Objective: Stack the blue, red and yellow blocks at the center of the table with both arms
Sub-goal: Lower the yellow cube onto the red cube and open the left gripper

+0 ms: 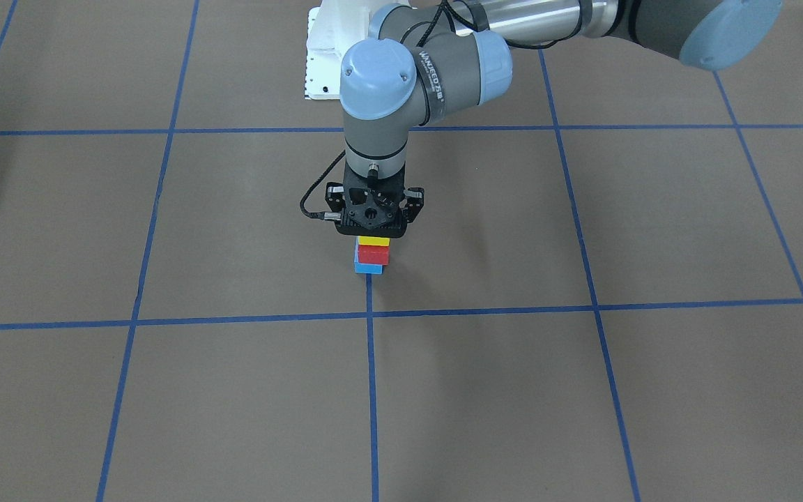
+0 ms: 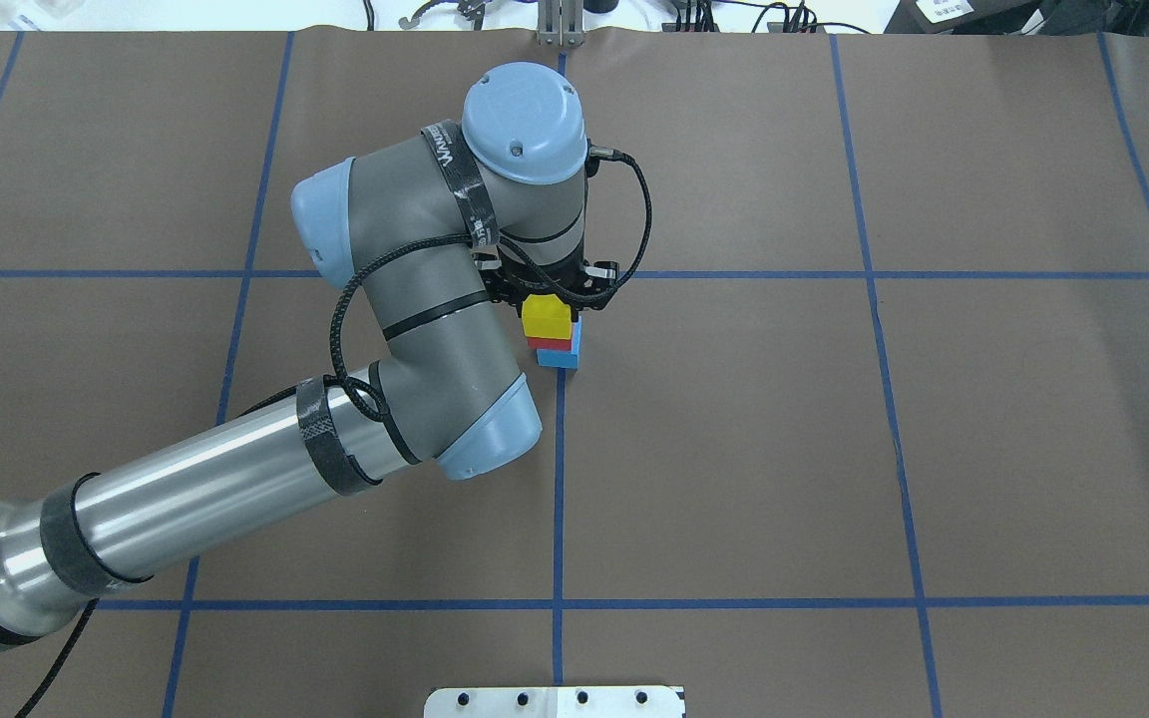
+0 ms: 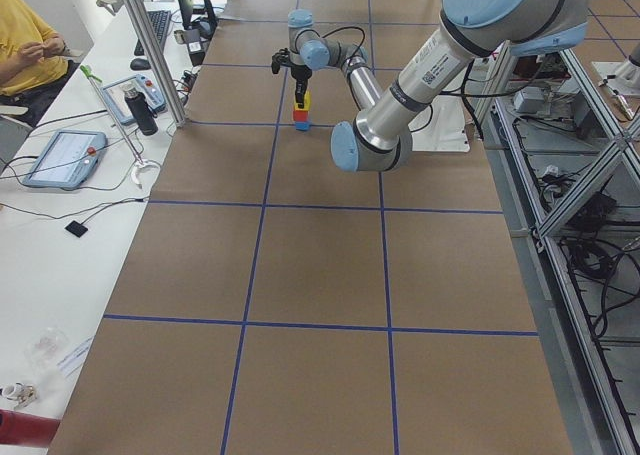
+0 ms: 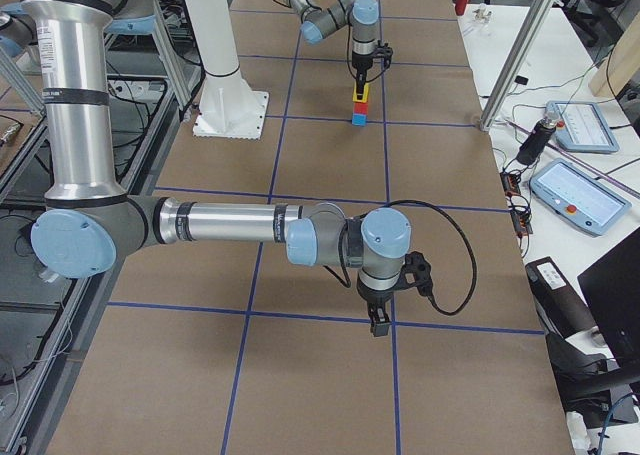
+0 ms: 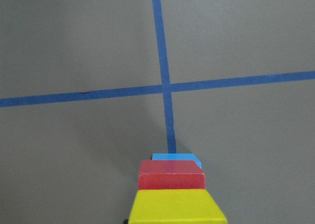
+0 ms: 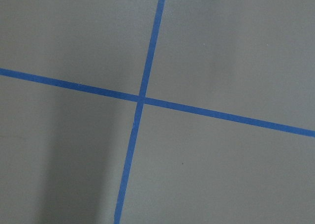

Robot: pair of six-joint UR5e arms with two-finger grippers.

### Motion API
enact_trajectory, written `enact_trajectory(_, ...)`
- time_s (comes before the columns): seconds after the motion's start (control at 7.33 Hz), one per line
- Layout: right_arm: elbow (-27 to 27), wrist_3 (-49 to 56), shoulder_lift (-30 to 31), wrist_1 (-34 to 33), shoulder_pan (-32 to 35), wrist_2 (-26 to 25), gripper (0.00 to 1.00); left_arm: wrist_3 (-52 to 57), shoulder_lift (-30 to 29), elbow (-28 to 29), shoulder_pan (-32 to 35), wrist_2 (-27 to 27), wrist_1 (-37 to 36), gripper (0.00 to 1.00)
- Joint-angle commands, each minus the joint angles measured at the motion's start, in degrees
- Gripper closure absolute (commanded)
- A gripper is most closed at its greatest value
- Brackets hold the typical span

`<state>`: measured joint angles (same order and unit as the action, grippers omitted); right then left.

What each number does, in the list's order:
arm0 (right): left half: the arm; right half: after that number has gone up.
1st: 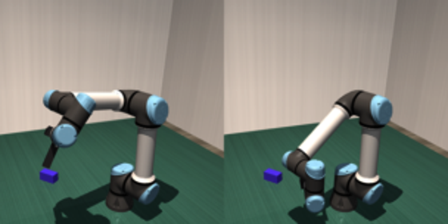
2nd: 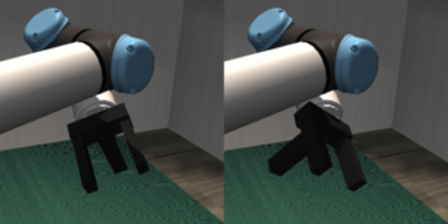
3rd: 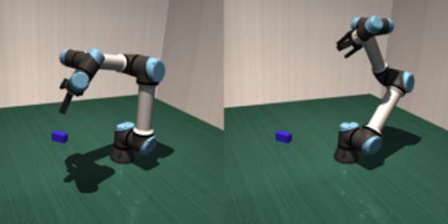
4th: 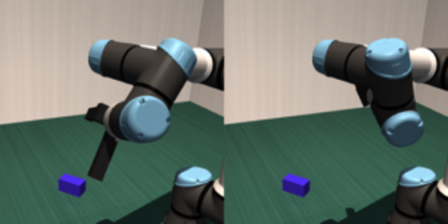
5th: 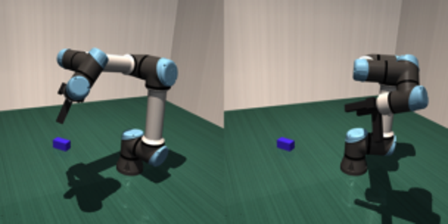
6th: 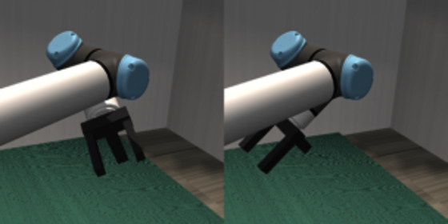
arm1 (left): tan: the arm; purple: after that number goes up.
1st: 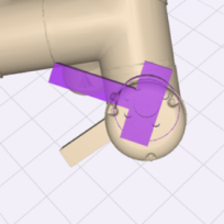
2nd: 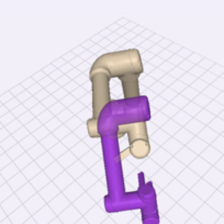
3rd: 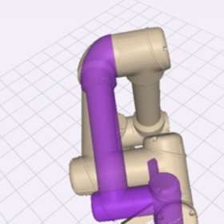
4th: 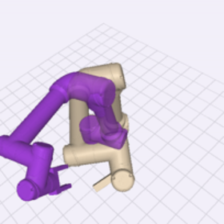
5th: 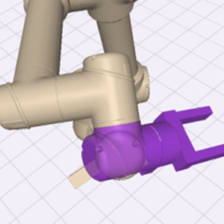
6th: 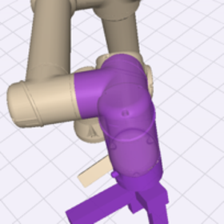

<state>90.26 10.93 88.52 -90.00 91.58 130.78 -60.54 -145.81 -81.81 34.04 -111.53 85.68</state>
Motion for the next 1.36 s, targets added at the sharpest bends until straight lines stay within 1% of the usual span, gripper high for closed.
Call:
enact_trajectory(0.0,0.0,0.1,0.1,0.0,0.0,0.0,0.0,0.1,-0.1,0.2,-0.1,0.0,0.1,0.07)
enact_trajectory(0.14,0.0,0.1,0.1,0.0,0.0,0.0,0.0,0.0,-0.2,0.2,-0.1,0.0,0.1,0.01)
enact_trajectory(0.55,0.0,0.1,0.0,0.0,0.0,0.0,0.0,-0.2,-0.2,-0.1,0.0,0.0,0.1,0.01)
enact_trajectory(0.82,0.0,0.1,0.0,0.0,0.0,0.0,0.0,0.3,0.2,-2.4,1.9,-0.4,-0.6,0.0)
enact_trajectory(0.95,0.0,0.1,0.1,0.0,0.0,0.0,0.0,2.6,1.0,-4.7,3.7,-0.7,-1.8,0.0)
enact_trajectory(1.09,0.0,0.1,0.1,0.0,0.0,0.0,0.0,7.2,2.5,-8.6,6.4,-3.3,-6.3,0.0)
enact_trajectory(1.23,0.0,0.1,0.3,0.0,0.0,0.0,0.0,13.0,7.2,-14.6,9.6,-5.9,-8.5,0.0)
